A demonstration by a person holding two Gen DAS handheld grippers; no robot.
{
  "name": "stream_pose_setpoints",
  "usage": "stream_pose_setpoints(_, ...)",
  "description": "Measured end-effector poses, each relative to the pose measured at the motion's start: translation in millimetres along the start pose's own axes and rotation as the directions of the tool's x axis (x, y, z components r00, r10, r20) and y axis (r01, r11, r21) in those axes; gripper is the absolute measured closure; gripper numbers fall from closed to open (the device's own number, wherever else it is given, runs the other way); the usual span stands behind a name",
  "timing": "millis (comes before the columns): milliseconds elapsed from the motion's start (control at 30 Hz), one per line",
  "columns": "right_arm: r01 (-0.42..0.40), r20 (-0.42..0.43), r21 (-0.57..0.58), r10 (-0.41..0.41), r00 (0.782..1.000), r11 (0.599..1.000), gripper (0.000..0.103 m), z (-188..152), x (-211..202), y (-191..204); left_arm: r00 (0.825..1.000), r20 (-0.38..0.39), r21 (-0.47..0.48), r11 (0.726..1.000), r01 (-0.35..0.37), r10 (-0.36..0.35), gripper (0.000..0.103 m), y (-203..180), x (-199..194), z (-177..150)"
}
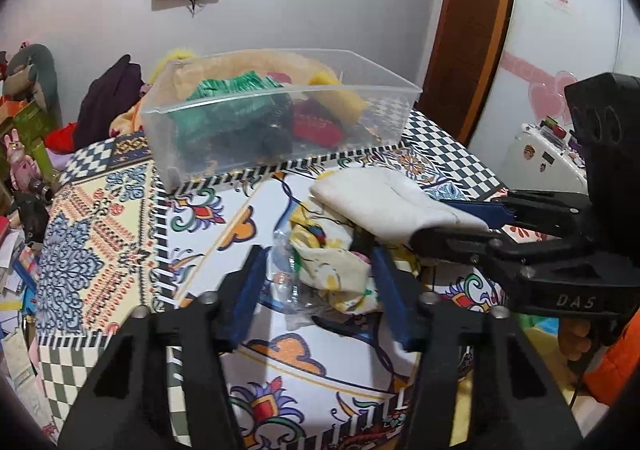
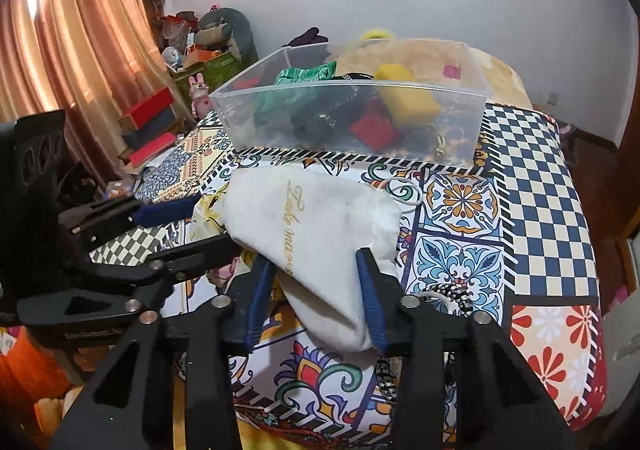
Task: Organize soft objects
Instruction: 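Grasp the floral cloth with the left tool while the right tool grasps the white cloth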
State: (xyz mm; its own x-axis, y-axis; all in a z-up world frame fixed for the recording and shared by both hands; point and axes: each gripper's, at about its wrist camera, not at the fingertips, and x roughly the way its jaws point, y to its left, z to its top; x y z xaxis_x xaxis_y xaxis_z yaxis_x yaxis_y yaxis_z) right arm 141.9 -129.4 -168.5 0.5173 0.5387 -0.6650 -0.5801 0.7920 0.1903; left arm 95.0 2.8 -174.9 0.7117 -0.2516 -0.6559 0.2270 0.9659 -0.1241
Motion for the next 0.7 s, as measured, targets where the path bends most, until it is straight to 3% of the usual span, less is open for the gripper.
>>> stream_pose_setpoints(67, 0.010, 0.012, -0.003, -0.010, 1.000, 1.000, 0.080, -0.2, -3.1, 1.0, 1.000, -0.001, -0.001, 1.000, 0.009, -0.009, 0.070, 0.0, 1.2, 0.9)
stream_pose_setpoints(100, 0.014, 0.017, -0.003, -0.014, 1.000, 1.000, 0.083, 0.5, -4.9, 0.8, 1.000, 0.000, 0.000, 1.000, 0.011, -0.011, 0.072, 0.0, 2.4, 1.3)
stream_pose_setpoints(167, 0.009, 0.031, 0.007, -0.009, 0.999, 1.000, 0.086, 2.5, -8.8, -0.6, 1.000, 0.009, -0.001, 1.000, 0.012, -0.012, 0.090, 1.0, 0.6, 1.6)
stream_pose_setpoints(700, 0.047, 0.177, 0.013, -0.048, 0.983, 0.999, 0.088, 37.5, -45.9, -4.5, 0.984, 0.176, -0.024, 0.999, -0.029, 0.033, 0.095, 20.3, -46.6, 40.7)
